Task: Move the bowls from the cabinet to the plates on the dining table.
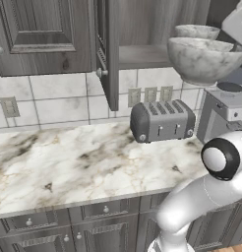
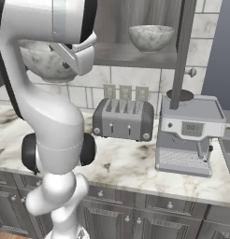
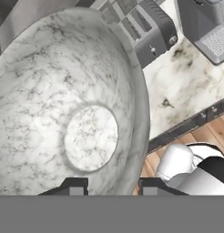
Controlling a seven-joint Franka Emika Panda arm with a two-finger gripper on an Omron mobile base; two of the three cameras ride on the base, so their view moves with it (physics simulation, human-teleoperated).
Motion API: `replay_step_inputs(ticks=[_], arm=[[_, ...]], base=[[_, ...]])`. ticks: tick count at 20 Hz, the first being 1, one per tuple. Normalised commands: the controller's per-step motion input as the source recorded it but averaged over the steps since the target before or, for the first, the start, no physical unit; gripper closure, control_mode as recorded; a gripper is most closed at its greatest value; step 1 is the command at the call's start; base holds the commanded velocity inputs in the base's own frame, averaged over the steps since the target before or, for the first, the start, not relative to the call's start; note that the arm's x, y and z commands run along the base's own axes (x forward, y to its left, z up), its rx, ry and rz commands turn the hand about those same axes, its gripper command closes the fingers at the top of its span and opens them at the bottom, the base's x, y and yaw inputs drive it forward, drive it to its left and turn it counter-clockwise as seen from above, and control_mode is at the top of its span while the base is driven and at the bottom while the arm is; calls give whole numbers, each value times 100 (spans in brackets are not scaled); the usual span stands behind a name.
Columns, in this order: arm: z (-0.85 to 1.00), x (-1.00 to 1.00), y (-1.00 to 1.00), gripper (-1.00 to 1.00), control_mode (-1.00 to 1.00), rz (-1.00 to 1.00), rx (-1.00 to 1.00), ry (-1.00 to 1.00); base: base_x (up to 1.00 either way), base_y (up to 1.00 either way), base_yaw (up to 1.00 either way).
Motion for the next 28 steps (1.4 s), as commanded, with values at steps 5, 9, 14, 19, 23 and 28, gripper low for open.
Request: replay_step_inputs(ticks=[5, 9, 14, 19, 23, 28], arm=[[-6, -49, 6, 100, -100, 0, 0, 0], [-29, -17, 18, 100, -100, 0, -2, 0], [-48, 18, 31, 100, -100, -5, -9, 0], [-25, 16, 24, 100, -100, -6, -5, -2], [-19, 13, 18, 100, -100, -5, -2, -7], [-18, 8, 11, 100, -100, -5, -1, -7]], base=[[0, 0, 0], [0, 0, 0], [0, 0, 0], [0, 0, 0], [0, 0, 0], [0, 0, 0]])
